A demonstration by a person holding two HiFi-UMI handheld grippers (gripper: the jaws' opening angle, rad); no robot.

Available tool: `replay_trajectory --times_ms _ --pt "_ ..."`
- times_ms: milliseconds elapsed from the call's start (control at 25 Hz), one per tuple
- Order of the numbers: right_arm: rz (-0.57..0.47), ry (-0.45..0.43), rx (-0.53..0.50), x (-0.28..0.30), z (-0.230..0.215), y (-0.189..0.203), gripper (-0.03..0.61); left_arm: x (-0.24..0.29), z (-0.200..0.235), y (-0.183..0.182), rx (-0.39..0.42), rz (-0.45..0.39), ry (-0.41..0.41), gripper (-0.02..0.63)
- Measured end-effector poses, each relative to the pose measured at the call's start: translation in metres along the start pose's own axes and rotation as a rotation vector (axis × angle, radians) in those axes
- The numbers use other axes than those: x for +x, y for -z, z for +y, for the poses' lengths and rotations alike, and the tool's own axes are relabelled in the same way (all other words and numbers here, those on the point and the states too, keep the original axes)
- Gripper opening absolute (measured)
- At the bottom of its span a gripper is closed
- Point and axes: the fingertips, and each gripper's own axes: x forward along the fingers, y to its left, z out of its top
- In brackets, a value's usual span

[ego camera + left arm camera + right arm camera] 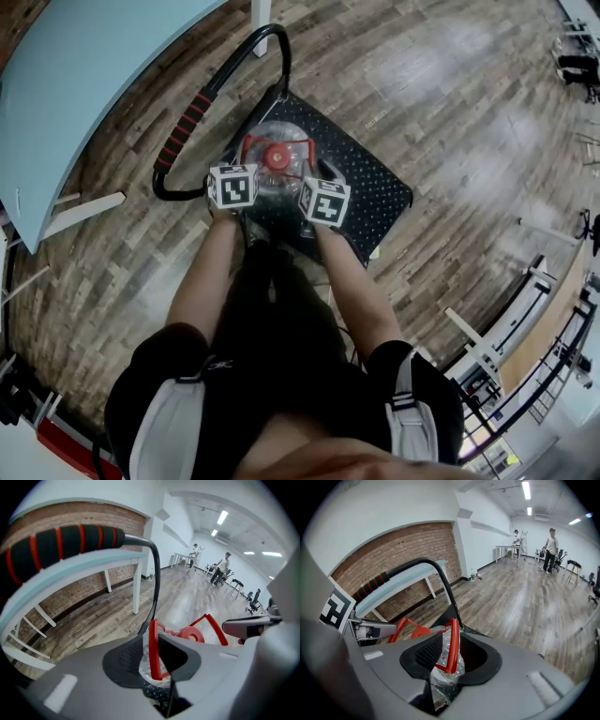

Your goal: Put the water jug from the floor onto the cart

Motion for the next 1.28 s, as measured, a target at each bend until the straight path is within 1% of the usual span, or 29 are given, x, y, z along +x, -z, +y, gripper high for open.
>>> replay_trajectory --times_ms 40,80,160,200,320,440,520,680,760,960,1120,1280 --pt "-0.018 -0.011 -0.001 -0.008 0.003 -0.007 0.12 -0.009 -0.001 -0.007 -0.003 -0.019 -0.016 0.057" --pt "-0.036 -0.022 0.003 -0.016 0.005 -0.013 0.098 -0.018 -0.004 -0.014 -0.003 -0.036 -0.028 0.002" --pt "-0.082 -0.037 0.009 -0.034 0.01 -0.029 0.021 -0.032 -0.011 -0.023 -0.002 -0.052 -0.021 0.002" --pt "-0.108 -0.045 0.009 -0.043 0.012 -0.037 0.014 -0.039 -0.016 -0.026 -0.001 -0.059 -0.009 0.001" --pt "-0.17 -0.072 0.014 -0.067 0.017 -0.058 0.014 -0.06 -0.027 -0.041 0.007 -0.095 0.018 0.001" --pt "-0.197 -0.091 0.08 -0.087 0.013 -0.071 0.014 -0.087 -0.042 -0.06 0.019 -0.135 0.048 0.001" --pt "-0.218 -0.089 0.118 -0.102 0.007 -0.081 0.014 -0.103 -0.055 -0.074 0.036 -0.163 0.067 0.0" --pt "-0.283 -0.077 0.139 -0.131 -0.004 -0.106 0.014 -0.128 -0.088 -0.104 0.08 -0.216 0.106 0.0" --pt "-0.325 -0.064 0.134 -0.146 -0.011 -0.119 0.014 -0.141 -0.108 -0.123 0.118 -0.248 0.132 0.0" --pt "-0.415 -0.006 0.046 -0.186 -0.025 -0.136 0.012 -0.17 -0.159 -0.149 0.204 -0.293 0.208 0.002" --pt "-0.486 0.057 0.029 -0.215 -0.041 -0.155 0.012 -0.191 -0.187 -0.171 0.256 -0.33 0.246 0.001" --pt "-0.555 0.107 0.052 -0.245 -0.062 -0.176 0.012 -0.207 -0.211 -0.191 0.284 -0.374 0.283 0.0"
